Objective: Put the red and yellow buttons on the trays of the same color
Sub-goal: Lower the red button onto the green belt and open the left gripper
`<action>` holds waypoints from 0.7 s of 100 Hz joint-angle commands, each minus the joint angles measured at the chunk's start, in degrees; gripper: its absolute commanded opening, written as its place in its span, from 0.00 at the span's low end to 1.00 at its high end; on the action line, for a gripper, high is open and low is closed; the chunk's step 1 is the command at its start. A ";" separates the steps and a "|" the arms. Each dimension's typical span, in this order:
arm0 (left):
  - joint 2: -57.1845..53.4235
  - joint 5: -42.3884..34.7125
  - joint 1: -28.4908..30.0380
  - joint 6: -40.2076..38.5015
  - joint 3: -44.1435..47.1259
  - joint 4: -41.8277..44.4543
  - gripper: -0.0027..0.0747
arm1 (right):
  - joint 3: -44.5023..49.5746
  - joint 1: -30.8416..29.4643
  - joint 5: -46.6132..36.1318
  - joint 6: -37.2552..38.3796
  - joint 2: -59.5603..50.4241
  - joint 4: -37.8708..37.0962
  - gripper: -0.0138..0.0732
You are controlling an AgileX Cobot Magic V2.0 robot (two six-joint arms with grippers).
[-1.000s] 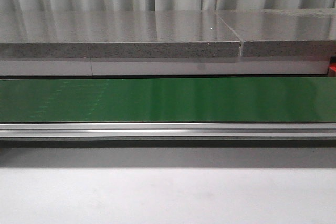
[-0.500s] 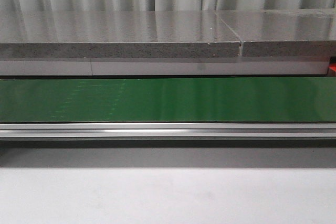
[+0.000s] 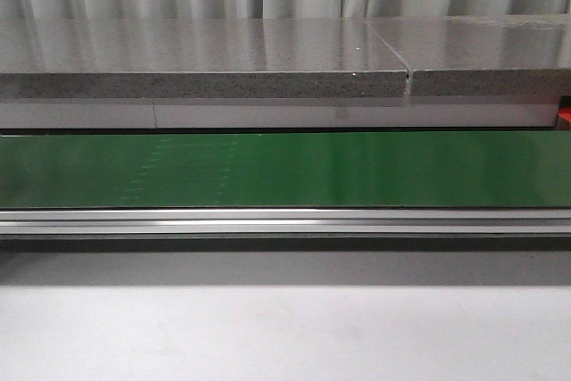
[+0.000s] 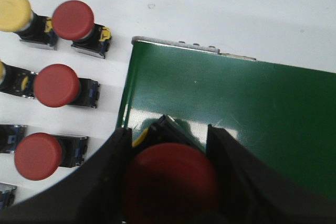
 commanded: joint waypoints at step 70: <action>3.86 -2.10 -0.73 4.78 -2.07 -3.46 0.64 | -0.82 -0.27 -4.65 -0.29 -1.06 -0.28 0.08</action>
